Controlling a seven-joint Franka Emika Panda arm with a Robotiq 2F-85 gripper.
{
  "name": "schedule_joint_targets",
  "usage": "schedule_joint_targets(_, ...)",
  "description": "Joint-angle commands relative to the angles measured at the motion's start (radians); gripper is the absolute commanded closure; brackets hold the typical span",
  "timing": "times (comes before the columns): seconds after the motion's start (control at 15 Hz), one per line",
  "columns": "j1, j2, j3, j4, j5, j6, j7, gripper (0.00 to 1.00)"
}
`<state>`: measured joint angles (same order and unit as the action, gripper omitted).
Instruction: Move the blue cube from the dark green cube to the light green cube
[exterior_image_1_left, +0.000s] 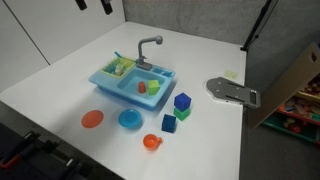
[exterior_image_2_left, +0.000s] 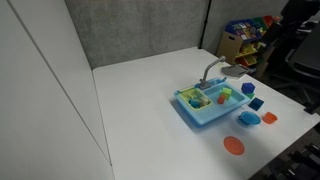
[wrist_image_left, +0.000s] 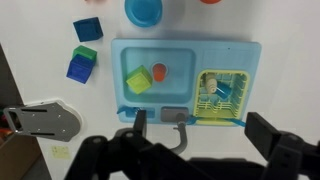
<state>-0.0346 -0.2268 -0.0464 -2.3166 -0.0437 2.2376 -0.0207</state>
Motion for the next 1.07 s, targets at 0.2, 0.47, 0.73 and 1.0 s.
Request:
schedule_joint_targets(0.2,-0.045,0.264,-0.016,0.16,-0.075,0.038,0.105,0.0)
schedule_joint_targets(0.47,-0.063,0.403,-0.051,0.254,-0.044,0.039,0.093,0.0)
schedule_joint_targets(0.73,-0.092,0.53,-0.082,0.347,-0.019,0.043,0.086,0.0)
schedule_joint_targets(1.0,-0.122,0.643,-0.101,0.428,0.01,0.047,0.087,0.0)
